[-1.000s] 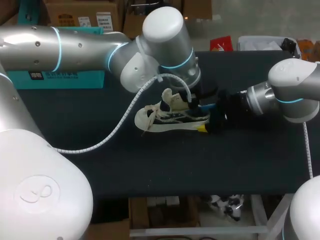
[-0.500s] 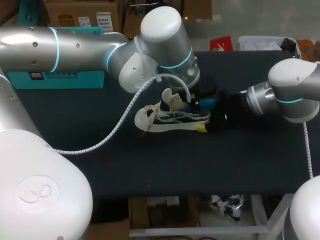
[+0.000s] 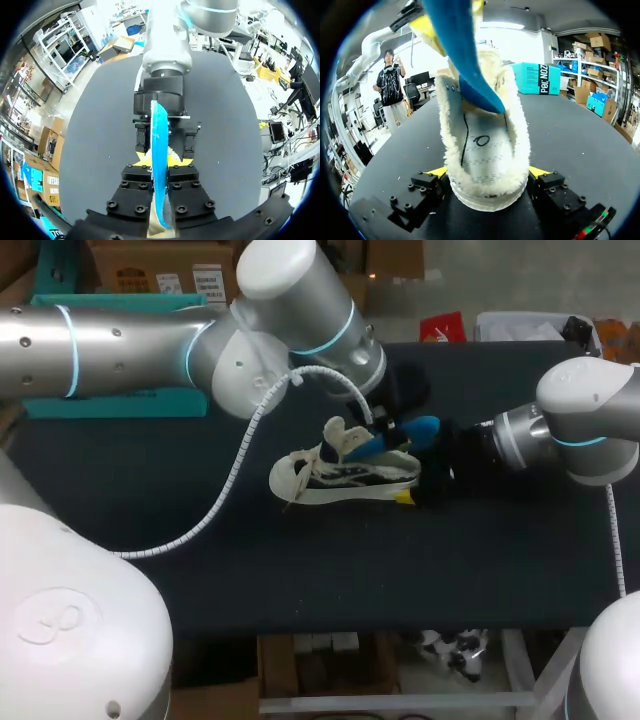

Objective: Open the shoe tongue, take the insole out of the shoe, put the insole back into the shoe, and pack the shoe into the shoebox

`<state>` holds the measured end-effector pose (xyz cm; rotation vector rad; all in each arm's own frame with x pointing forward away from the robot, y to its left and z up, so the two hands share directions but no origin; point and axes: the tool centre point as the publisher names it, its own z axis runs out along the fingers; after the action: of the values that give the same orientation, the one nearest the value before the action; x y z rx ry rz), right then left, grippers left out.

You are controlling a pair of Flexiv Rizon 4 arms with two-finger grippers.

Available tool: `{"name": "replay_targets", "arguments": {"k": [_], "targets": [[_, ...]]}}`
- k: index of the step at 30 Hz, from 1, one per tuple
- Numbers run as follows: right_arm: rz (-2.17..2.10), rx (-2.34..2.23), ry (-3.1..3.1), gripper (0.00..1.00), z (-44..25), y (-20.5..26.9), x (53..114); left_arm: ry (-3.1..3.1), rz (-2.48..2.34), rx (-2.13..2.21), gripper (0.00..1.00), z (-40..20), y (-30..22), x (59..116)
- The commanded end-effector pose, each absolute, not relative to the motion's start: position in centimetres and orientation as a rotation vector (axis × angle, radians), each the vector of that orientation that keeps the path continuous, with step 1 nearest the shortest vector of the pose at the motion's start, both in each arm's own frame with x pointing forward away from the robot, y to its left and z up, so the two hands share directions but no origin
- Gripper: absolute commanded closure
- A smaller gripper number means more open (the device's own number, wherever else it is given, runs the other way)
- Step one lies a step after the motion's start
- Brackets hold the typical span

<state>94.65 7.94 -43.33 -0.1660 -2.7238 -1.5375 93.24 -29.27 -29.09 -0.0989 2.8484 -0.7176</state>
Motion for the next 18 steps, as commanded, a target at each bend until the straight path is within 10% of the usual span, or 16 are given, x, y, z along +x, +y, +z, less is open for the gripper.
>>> {"name": "replay_targets", "arguments": {"k": [1,2,3,18], "targets": [[-1.533,-0.175,-2.723,1.00,-43.9,7.5,94.8,2.849,-0.797,-0.082,1.00,-26.8,-28.7,92.3],[-1.533,-0.177,-2.723,0.66,-43.8,7.3,94.8,2.852,-0.819,-0.080,1.00,-26.2,-28.9,92.2],[-1.531,-0.197,-2.723,0.00,-43.6,7.0,94.9,2.850,-0.842,-0.077,1.00,-25.5,-29.1,92.0],[-1.269,-0.305,-2.835,0.00,-38.8,1.1,93.5,2.821,-1.153,0.005,1.00,-18.2,-30.8,88.4]]}}
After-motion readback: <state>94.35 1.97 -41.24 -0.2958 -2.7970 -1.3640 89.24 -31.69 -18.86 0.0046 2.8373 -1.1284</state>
